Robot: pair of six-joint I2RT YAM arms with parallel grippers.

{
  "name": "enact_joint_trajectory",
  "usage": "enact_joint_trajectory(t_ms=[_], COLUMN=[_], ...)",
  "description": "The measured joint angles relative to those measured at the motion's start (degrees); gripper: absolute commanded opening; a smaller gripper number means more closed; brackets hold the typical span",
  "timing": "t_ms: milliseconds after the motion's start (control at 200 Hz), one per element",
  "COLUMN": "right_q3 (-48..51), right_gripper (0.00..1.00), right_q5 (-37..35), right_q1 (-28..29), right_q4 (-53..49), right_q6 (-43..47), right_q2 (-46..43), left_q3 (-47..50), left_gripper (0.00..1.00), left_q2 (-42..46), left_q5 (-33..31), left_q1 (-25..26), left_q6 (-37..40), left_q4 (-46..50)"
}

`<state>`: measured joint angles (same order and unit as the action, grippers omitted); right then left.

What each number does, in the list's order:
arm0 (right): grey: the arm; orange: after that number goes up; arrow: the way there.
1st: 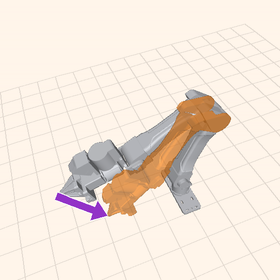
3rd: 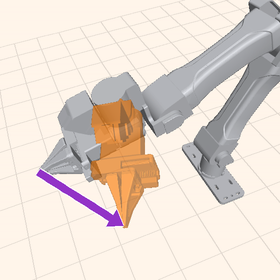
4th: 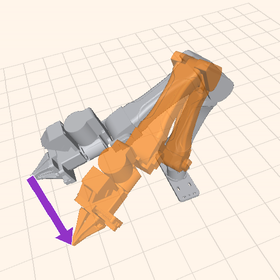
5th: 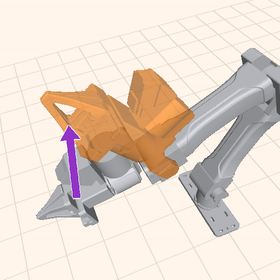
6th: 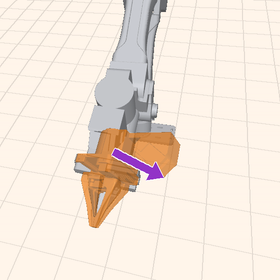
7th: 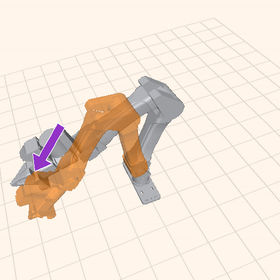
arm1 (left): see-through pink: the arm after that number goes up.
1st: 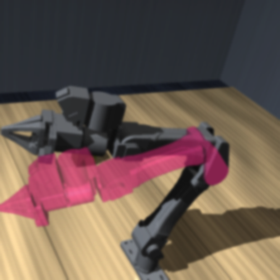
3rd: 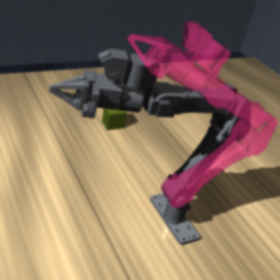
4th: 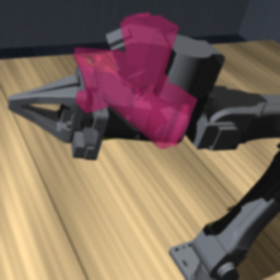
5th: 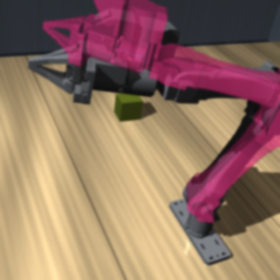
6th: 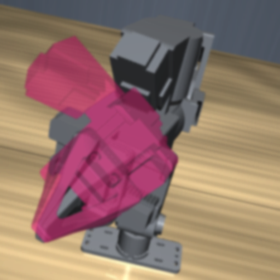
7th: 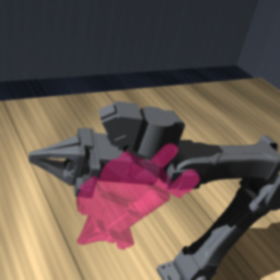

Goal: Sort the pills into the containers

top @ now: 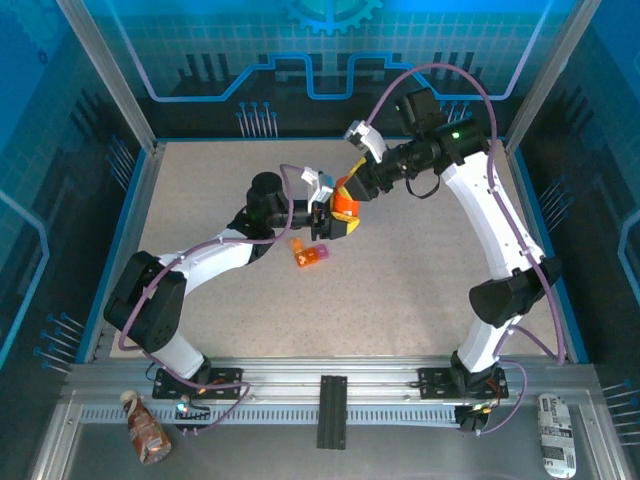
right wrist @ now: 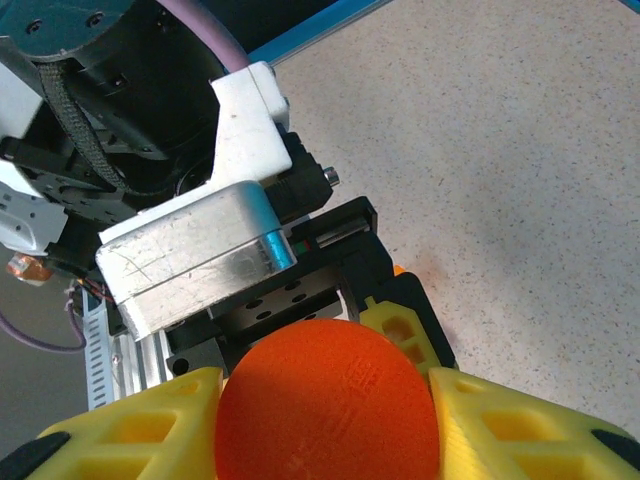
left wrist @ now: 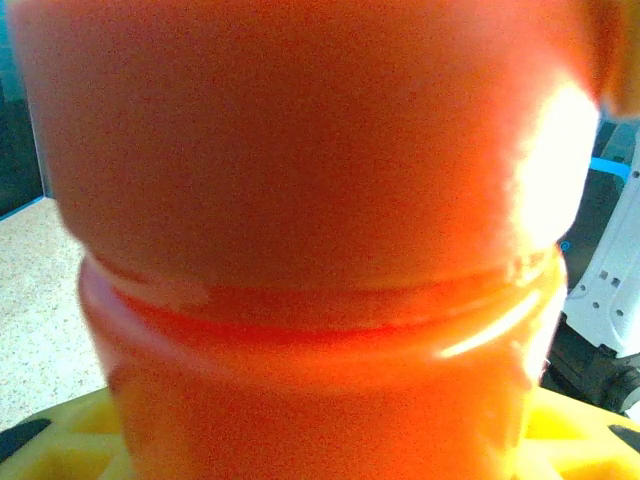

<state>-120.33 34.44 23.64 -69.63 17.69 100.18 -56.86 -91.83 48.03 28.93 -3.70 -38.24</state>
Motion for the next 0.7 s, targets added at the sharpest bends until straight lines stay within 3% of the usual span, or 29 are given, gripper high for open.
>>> enact_joint_trajectory(t_ms=[290, 700], right_q3=[17.0, 31.8], right_gripper=[0.35, 0.35], right_q5=[-7.3, -27.1], right_q1=[2.4, 9.9], right_q4=[15.6, 34.5], right_q6=[-10.7, -32.9], right_q2=[-10.5, -17.4], left_q3=[0.5, 2.8], left_gripper=[0.0, 0.0], left_q2=[0.0, 0.0], left_q5=[-0.7, -5.9], left_q1=[0.2, -0.4], left_q6=[1.8, 2.3], left_q4=[1.5, 1.3])
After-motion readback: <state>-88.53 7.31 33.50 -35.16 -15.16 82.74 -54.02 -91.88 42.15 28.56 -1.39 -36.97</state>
